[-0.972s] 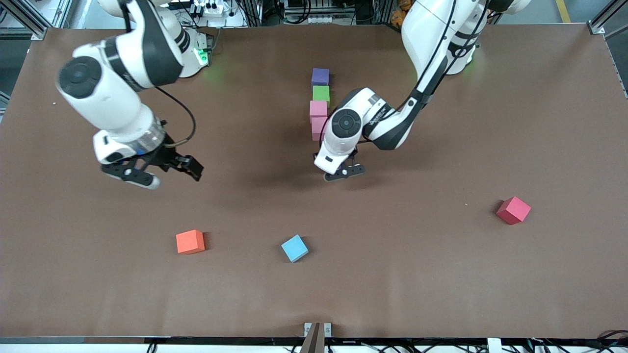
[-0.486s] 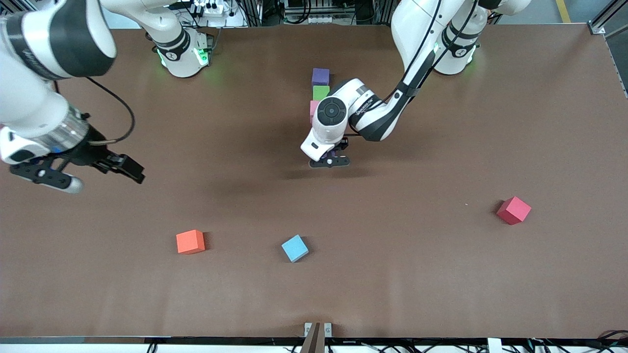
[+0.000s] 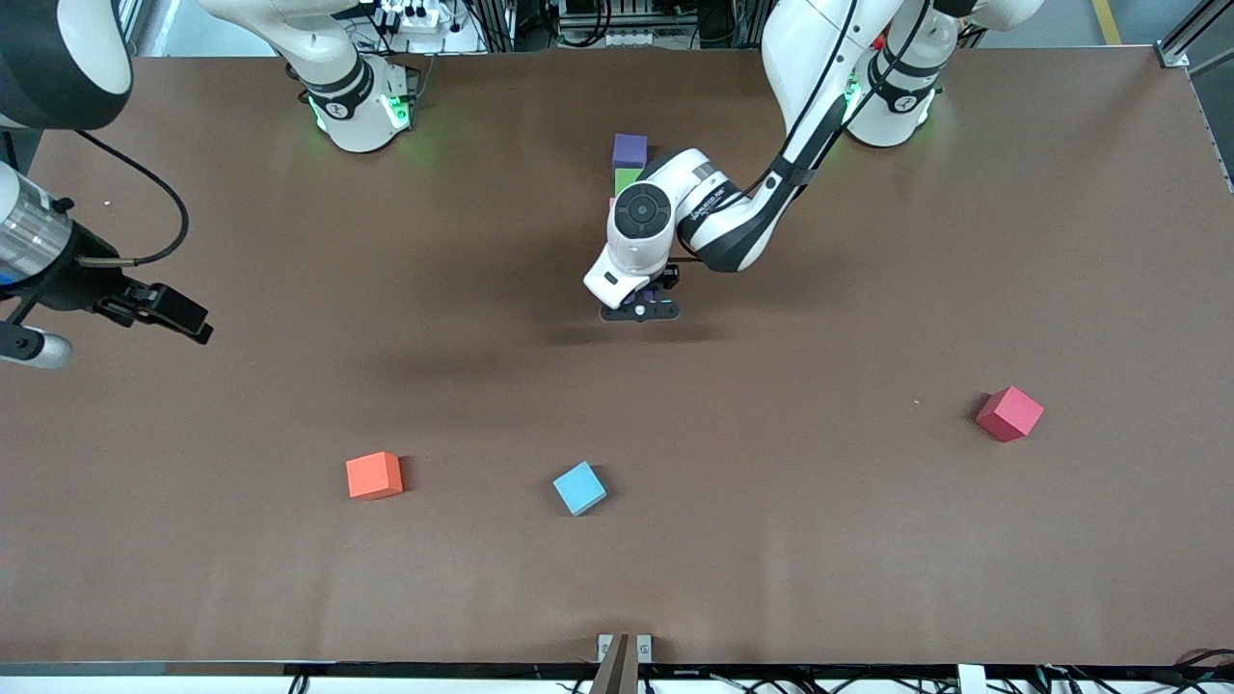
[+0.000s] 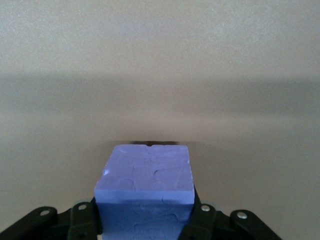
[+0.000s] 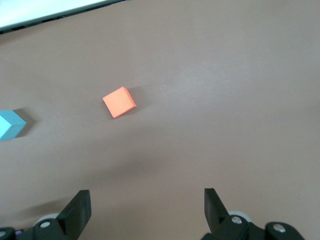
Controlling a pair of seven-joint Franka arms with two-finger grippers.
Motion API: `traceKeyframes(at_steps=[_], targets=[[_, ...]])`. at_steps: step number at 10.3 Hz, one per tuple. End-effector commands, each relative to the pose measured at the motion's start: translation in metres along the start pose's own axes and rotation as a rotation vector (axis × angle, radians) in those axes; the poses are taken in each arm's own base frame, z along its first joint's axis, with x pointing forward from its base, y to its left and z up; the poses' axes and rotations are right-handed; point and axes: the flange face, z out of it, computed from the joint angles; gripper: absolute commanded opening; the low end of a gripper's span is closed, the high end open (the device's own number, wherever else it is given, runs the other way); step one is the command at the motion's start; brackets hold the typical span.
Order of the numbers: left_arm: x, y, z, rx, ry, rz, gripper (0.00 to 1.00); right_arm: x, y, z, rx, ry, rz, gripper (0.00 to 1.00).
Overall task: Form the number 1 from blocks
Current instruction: 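Carry the lavender cube to the column with the left gripper while the right gripper withdraws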
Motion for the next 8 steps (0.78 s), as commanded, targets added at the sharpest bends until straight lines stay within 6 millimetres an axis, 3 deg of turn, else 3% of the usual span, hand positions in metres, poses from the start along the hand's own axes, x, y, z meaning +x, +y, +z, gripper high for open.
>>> traceKeyframes(at_steps=[1, 6, 7, 8], targets=[[-0.0059, 0.0022, 0.0075, 0.015, 0.003, 0.027, 0.0, 0.0052, 0.0044, -0.0085, -0.024, -0.007, -0.048, 1.0], [-0.0121, 0.0067, 0.0104, 0.017, 0.001, 0.034, 0.0, 0.0054, 0.0052, -0.0085, -0.023, -0.007, -0.057, 1.0], [-0.0122, 0.0062, 0.0125, 0.019, -0.003, 0.029, 0.65, 0.0054, 0.0045, -0.0087, -0.017, -0.008, -0.058, 1.0], [-0.012, 0.0066, 0.0118, 0.018, -0.003, 0.019, 1.0, 0.0051, 0.0035, -0.0087, -0.015, -0.008, -0.06, 1.0]])
